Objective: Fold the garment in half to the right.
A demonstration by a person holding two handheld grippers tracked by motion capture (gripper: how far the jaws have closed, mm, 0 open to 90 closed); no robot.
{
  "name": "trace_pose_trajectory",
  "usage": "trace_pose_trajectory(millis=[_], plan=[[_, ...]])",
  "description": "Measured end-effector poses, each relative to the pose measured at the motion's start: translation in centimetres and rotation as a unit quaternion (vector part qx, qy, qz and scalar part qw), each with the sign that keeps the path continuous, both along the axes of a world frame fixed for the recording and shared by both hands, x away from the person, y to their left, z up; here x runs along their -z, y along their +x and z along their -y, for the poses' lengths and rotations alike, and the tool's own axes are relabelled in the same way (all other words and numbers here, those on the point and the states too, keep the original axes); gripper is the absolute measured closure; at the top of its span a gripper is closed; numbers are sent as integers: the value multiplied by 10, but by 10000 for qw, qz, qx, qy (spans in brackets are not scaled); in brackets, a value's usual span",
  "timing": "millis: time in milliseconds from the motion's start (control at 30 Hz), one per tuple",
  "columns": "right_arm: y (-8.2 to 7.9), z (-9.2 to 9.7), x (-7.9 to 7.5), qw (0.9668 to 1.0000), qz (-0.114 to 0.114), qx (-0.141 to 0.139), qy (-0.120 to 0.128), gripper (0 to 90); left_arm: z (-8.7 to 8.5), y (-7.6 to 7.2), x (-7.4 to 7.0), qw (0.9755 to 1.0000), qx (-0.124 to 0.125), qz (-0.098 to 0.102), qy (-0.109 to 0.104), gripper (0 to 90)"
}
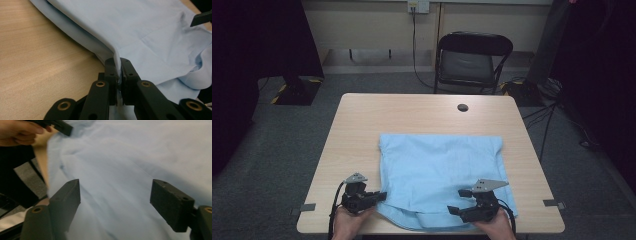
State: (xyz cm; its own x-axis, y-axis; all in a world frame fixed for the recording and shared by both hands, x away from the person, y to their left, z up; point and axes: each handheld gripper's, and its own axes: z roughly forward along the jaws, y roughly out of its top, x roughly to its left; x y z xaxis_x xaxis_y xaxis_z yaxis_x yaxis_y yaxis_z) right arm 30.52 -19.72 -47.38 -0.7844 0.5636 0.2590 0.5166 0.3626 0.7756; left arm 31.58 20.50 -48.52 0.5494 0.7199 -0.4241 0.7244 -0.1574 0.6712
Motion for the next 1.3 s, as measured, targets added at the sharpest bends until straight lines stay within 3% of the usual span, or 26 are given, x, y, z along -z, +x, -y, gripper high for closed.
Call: trace_pose_trajectory(millis=[200,433,633,767,833,867,933,1067,1133,1300], plan=[[-23,-10,-16,9976,208,-630,217,315,-3,-3,-5,9992,-23,75,-394,856],[-38,-25,-9,9932,50,-1166,-39,372,-1,-4,-12,9976,-63,356,-598,857],[-38,-33,2,9909,-71,-1300,-334,389,2,-7,-16,9957,-86,511,-773,858],[-37,-39,11,9895,-150,-1239,-727,396,1,-7,-17,9952,-84,541,-808,858],[-40,-39,13,9892,41,-1242,-780,453,1,-7,-16,9952,-78,544,-807,859],[-41,-38,13,9886,223,-1185,-898,530,1,-7,-16,9951,-86,536,-821,858],[-38,-37,13,9900,78,-1154,-809,528,0,-6,-16,9953,-83,529,-806,859],[-39,-39,9,9880,39,-1265,-880,466,-1,-6,-15,9954,-83,507,-812,858],[-41,-37,7,9883,-4,-1327,-756,473,-1,-6,-15,9953,-87,488,-832,858],[-44,-37,11,9874,47,-1289,-917,517,-1,-5,-15,9950,-61,456,-884,858]])
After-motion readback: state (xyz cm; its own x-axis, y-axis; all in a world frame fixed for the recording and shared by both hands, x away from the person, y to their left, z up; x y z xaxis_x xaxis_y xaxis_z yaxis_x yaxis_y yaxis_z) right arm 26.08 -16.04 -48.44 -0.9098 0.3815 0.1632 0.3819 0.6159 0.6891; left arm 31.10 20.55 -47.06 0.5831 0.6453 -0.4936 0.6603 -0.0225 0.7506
